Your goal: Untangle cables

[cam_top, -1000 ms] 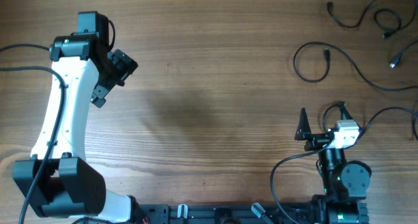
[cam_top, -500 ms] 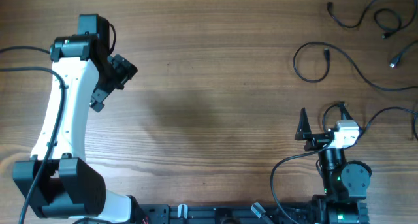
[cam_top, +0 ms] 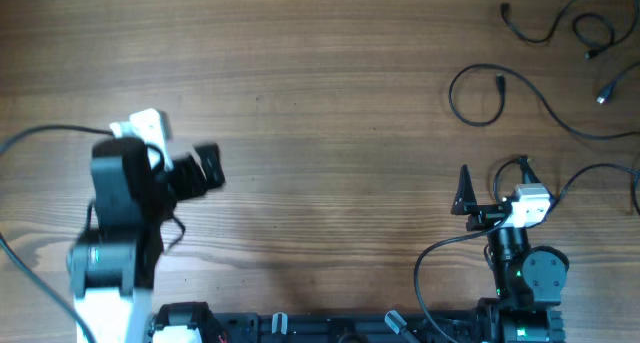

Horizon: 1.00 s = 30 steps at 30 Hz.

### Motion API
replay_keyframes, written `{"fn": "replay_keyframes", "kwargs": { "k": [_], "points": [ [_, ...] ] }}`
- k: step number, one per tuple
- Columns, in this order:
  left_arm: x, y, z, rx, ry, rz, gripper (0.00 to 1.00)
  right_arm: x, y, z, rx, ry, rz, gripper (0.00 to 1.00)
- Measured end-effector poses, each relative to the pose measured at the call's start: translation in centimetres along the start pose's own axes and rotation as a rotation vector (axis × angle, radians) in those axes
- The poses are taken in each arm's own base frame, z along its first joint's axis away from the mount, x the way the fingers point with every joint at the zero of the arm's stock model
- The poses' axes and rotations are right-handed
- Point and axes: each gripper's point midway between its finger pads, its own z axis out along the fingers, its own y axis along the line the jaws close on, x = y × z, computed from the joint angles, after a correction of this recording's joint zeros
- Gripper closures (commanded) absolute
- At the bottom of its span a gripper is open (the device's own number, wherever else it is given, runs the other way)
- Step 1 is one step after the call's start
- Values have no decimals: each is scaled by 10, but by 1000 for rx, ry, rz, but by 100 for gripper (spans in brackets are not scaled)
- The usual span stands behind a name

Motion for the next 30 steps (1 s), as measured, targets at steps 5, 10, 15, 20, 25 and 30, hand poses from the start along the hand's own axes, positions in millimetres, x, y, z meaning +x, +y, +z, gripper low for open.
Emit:
{"fn": "replay_keyframes", "kwargs": {
  "k": [5,10,15,20,25,30],
  "points": [
    [23,-24,-41,154,-167,228,0,0,0,0,2,1,0,0],
    [28,-24,-35,171,-258,265,0,0,0,0,2,1,0,0],
    [31,-24,-28,191,-428,302,0,0,0,0,2,1,0,0],
    [44,-16,-11,200,-525,268,0,0,0,0,2,0,0,0],
    [42,-9,-6,209,-618,192,0,0,0,0,2,0,0,0],
    [39,-7,-4,220,-659,163,0,0,0,0,2,1,0,0]
  ]
}}
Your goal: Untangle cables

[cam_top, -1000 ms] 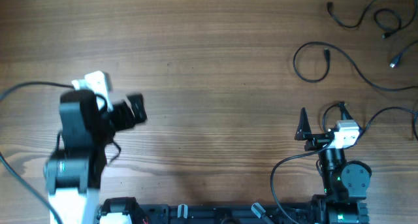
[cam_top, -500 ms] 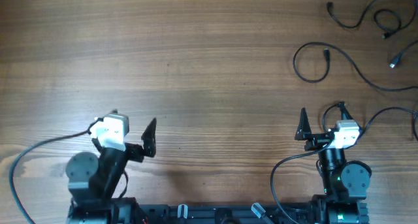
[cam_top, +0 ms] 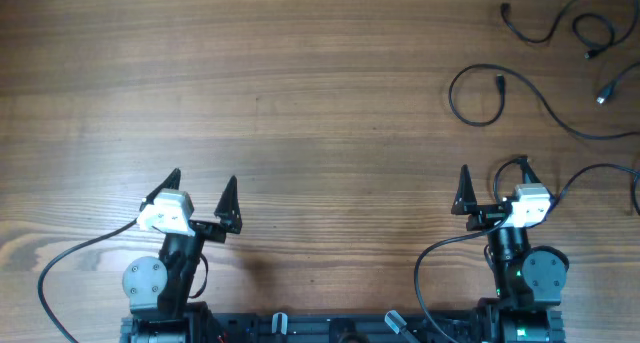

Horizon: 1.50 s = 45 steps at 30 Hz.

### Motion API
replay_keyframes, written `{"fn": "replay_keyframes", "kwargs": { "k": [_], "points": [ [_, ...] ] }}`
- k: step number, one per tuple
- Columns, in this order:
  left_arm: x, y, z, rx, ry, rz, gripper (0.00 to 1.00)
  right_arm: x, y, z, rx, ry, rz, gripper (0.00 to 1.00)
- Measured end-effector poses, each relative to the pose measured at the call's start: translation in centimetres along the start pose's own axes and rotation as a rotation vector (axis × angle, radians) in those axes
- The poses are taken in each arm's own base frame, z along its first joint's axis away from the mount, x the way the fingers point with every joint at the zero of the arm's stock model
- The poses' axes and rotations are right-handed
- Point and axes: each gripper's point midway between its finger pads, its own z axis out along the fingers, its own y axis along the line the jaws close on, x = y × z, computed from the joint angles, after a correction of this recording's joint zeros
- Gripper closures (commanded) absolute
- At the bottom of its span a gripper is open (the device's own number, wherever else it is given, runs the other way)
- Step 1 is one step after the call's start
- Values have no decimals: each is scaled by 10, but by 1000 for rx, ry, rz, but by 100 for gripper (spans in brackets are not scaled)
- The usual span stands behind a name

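Observation:
In the overhead view, black cables lie apart at the table's far right: one with a round loop [cam_top: 474, 94] trailing right, a shorter wavy one [cam_top: 548, 30] in the top corner, and another [cam_top: 604, 170] at the right edge. My left gripper [cam_top: 201, 188] sits low near the front edge on the left, fingers spread, holding nothing. On the right, near the front edge, my right gripper [cam_top: 494, 181] is also open and empty, just below the cables.
The wooden table [cam_top: 300, 103] stretches between the arms and the cables. The arms' own grey cables [cam_top: 80, 251] curl beside each base, and a dark rail [cam_top: 330, 328] runs along the front edge.
My left arm was raised and blurred over the left side of the table. It is now folded back near the front edge, its gripper open. Right arm and cables are unchanged.

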Motion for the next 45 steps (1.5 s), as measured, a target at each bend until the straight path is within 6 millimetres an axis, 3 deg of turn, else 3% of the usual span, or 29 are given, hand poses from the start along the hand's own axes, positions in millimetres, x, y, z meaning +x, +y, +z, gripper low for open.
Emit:
{"fn": "replay_keyframes", "kwargs": {
  "k": [4,12,20,27,45],
  "points": [
    [-11,0,2,6,-84,15,0,0,0,0,0,0,0,0],
    [19,19,5,-86,6,-20,0,0,0,0,0,0,0,0],
    [19,25,4,-118,4,17,0,0,0,0,0,0,0,0],
    [18,43,1,-223,5,82,0,0,0,0,0,0,0,0],
    [20,36,3,-194,14,115,0,0,0,0,0,0,0,0]
  ]
}}
